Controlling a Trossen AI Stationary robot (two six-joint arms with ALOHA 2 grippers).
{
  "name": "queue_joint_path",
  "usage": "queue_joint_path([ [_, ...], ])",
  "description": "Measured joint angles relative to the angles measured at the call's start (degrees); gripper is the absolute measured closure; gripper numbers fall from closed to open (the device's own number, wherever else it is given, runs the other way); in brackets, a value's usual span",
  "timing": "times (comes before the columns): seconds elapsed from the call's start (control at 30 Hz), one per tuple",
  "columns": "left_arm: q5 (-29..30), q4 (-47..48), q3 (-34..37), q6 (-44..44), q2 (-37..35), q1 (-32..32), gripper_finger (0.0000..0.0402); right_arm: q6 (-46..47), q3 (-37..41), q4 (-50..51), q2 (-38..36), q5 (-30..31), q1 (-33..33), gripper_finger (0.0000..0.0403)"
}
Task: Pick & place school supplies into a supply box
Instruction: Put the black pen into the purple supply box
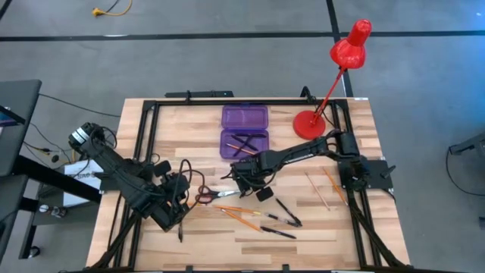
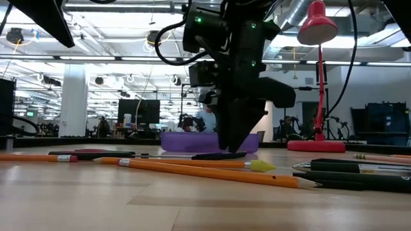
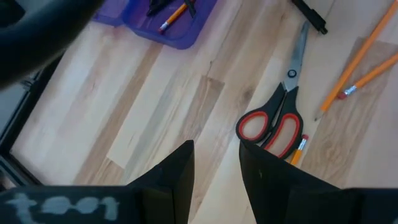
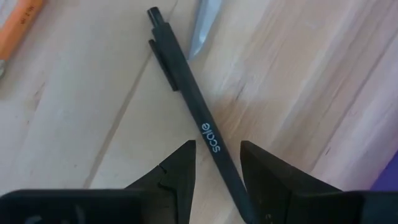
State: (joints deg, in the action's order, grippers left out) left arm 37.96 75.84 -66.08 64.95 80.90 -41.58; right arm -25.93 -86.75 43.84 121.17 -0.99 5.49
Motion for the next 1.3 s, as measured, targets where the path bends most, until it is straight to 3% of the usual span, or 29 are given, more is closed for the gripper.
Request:
queue_joint_path([
  [0.27, 0.1, 0.3, 0.0, 0.0, 0.0, 0.0, 0.0285, 2.1, -0.2, 0.6, 2.3, 0.6, 0.8, 0.0291],
  [0.53, 2.2, 0.8, 0.0, -0.7, 0.0, 0.1, 0.0285, 3.7, -0.1, 0.9, 2.0, -0.4, 0.8, 0.0389],
  [0.93, 3.9, 1.6, 0.0, -0.7, 0.0, 0.1, 0.0285, 8.1, 0.3, 3.8, 0.1, -1.3, 0.8, 0.0394],
  [1.3, 6.0, 2.8, 0.0, -0.7, 0.0, 0.1, 0.0285, 7.6, 0.2, 9.6, -10.0, -2.6, -0.2, 0.0400],
])
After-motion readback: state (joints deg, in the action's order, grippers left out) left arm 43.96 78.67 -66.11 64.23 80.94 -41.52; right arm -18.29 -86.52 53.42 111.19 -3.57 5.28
